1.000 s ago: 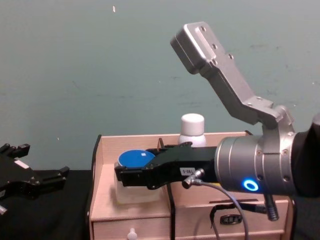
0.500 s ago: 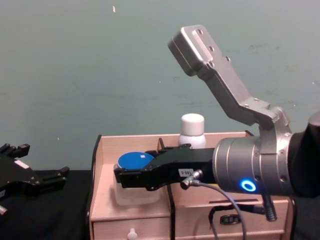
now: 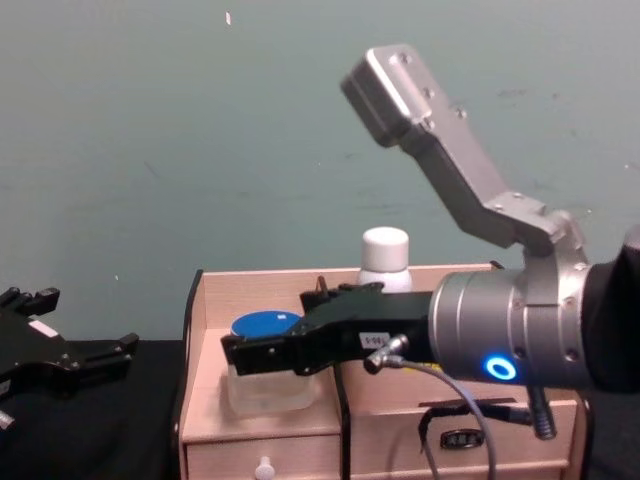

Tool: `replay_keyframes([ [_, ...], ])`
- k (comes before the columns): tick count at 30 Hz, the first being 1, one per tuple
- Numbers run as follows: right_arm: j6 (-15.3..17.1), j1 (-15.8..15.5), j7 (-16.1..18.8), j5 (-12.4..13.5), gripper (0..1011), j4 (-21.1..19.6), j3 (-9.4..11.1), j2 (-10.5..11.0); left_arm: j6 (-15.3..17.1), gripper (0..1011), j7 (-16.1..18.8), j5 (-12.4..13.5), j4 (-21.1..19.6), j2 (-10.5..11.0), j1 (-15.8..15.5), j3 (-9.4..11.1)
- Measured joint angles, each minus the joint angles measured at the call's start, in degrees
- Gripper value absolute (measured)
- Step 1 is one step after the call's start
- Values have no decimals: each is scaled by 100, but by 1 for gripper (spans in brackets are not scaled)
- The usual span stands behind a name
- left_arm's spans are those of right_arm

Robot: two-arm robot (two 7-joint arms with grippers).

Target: Pick up the facial cleanser and watermelon frost from the table and place them into the tiered storage box.

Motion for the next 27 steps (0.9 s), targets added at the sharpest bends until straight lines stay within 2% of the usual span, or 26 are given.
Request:
replay_keyframes([
  [7,-184,-153,-9,76,1002,-299,117,108,0,1002,0,0,0,0,0,0],
  [9,-323,-299,-59,88,1000,-609,197,232,0,1001,0,0,0,0,0,0],
  [15,-570,-632,-275,33,1002,-1210,412,457,0,1001,0,0,0,0,0,0],
  [18,-673,-861,-411,21,1002,-1554,592,591,0,1001,0,0,0,0,0,0],
  [19,-721,-986,-494,2,1002,-1720,709,659,0,1001,0,0,0,0,0,0],
  [22,-795,-1183,-640,-39,1002,-1948,911,762,0,1001,0,0,0,0,0,0],
  [23,-841,-1311,-735,-59,1002,-2067,1065,824,0,1001,0,0,0,0,0,0],
  [27,-900,-1562,-922,-98,1002,-2212,1444,929,0,1001,0,0,0,0,0,0],
])
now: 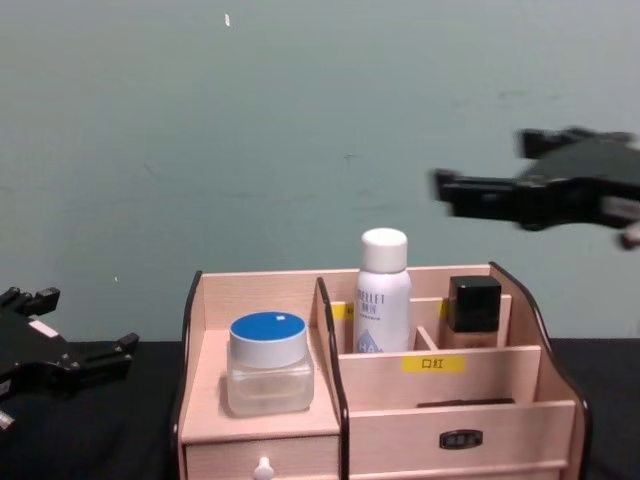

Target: Pick up the facial cleanser and watermelon frost from the table and place them into the tiered storage box.

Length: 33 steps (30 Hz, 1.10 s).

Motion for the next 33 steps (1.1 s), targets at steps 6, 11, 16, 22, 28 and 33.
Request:
replay_keyframes([
  [6,-90,-270,-276,-102,1002,14,480,67,0,1001,0,0,0,0,0,0],
  [11,-134,-417,-450,-150,1002,204,829,31,0,1001,0,0,0,0,0,0],
  [16,-198,-494,-556,-192,1002,466,1066,-48,0,1001,0,0,0,0,0,0],
  [22,-185,-448,-525,-220,1002,910,1154,-169,0,1001,0,0,0,0,0,0],
  [28,-156,-338,-410,-286,1002,1298,1124,-254,0,1001,0,0,0,0,0,0],
  [33,-114,-247,-310,-349,1002,1579,1100,-344,0,1001,0,0,0,0,0,0],
])
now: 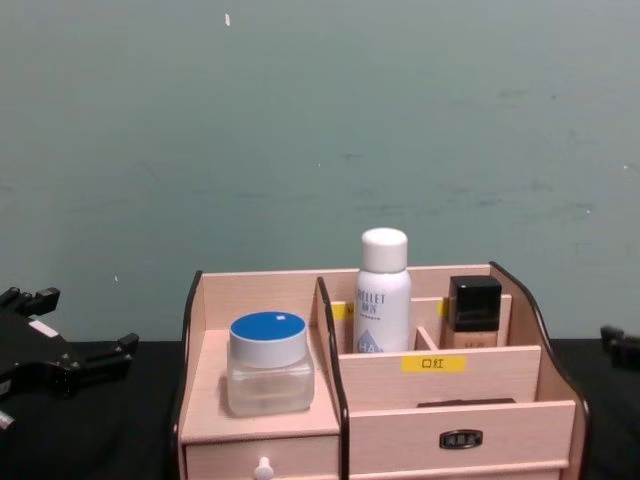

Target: Pick up the facial cleanser and watermelon frost from the table and place them into the tiered storage box.

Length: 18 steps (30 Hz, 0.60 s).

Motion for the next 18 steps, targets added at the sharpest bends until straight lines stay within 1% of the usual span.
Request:
replay_keyframes([
  [2,21,25,44,5,1002,81,5,-25,0,1001,0,0,0,0,0,0],
  [18,20,17,24,3,1002,53,7,-16,0,1001,0,0,0,0,0,0],
])
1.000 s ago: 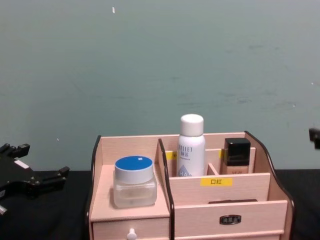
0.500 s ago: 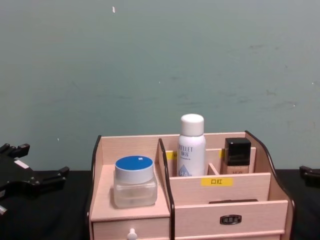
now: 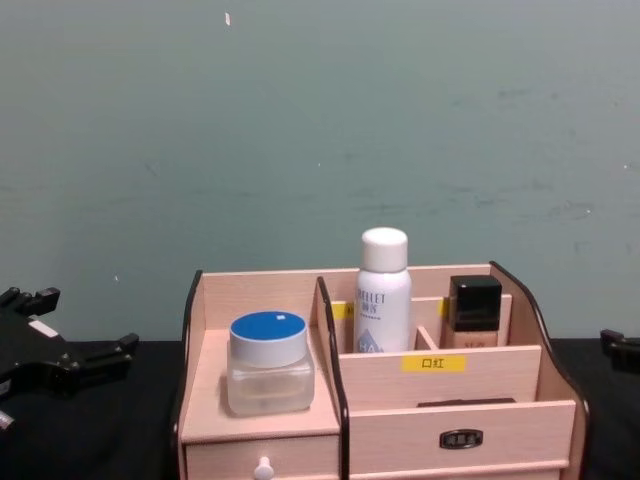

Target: Pick up the facial cleanser and watermelon frost from the table and place them into the tiered storage box.

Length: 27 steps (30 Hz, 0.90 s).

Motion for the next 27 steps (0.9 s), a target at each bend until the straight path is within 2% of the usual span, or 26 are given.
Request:
replay_keyframes([
  [27,-9,-6,-13,-3,1002,-14,0,6,0,1001,0,0,0,0,0,0],
])
